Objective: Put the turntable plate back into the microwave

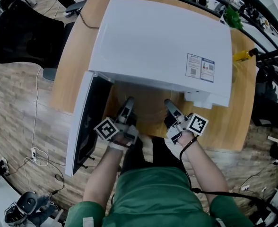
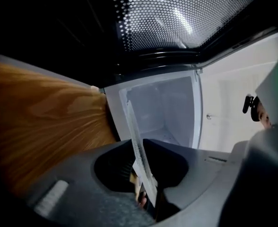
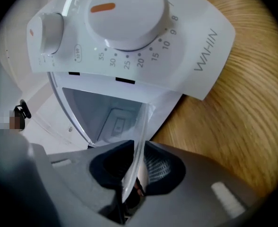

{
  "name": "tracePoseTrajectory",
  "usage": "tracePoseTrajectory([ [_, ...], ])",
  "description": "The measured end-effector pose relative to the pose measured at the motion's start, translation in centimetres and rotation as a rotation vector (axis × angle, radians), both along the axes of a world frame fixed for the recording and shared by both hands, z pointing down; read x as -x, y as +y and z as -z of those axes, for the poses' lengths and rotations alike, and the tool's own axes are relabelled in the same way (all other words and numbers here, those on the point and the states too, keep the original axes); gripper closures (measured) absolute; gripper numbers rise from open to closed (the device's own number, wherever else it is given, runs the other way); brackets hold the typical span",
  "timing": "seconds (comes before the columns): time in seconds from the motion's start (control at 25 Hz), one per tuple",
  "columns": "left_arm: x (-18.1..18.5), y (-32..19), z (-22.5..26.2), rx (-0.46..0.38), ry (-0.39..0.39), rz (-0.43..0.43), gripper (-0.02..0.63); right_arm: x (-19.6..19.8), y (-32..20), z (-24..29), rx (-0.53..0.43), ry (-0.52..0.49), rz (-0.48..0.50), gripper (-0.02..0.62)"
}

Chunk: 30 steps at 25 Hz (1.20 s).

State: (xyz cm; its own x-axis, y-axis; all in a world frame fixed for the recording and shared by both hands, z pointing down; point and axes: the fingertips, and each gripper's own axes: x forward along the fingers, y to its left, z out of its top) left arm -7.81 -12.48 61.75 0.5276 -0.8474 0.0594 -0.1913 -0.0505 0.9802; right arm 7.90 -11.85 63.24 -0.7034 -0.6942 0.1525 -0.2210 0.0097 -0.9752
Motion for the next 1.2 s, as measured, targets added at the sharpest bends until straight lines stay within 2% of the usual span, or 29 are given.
tracePoseTrajectory([
  [0.24,-0.1,-0.9,-0.2,0.058,0.06,0.057,0.557,0.0,-0.8,-0.8,0.051,0.02,-0.033,0.52],
  [0.36,0.0,-1.0,-0.9,0.091,0.062,0.08,0.555,0.0,-1.1,-0.7,0.051,0.017,-0.035,0.481],
  [0.52,-0.2,-1.2,-0.3,0.093,0.1,0.093,0.555,1.4,0.1,-0.1,0.053,0.035,0.029,0.46],
  [0.64,0.1,-1.0,-0.9,0.112,0.058,0.092,0.555,3.9,3.0,0.1,0.071,0.049,0.123,0.46],
  [0.76,0.0,-1.2,-0.6,0.112,0.07,0.099,0.557,5.8,5.2,-0.2,0.11,0.07,0.177,0.46],
  [0.84,0.0,-1.3,-0.8,0.123,0.053,0.095,0.557,6.7,5.6,-0.5,0.135,0.083,0.188,0.46],
  [0.96,0.2,-1.3,-1.1,0.139,0.021,0.084,0.555,8.1,5.0,-0.2,0.112,0.061,0.199,0.468],
  [1.2,0.3,-1.6,-0.9,0.135,0.01,0.072,0.554,9.5,4.7,0.1,0.134,0.091,0.224,0.491],
])
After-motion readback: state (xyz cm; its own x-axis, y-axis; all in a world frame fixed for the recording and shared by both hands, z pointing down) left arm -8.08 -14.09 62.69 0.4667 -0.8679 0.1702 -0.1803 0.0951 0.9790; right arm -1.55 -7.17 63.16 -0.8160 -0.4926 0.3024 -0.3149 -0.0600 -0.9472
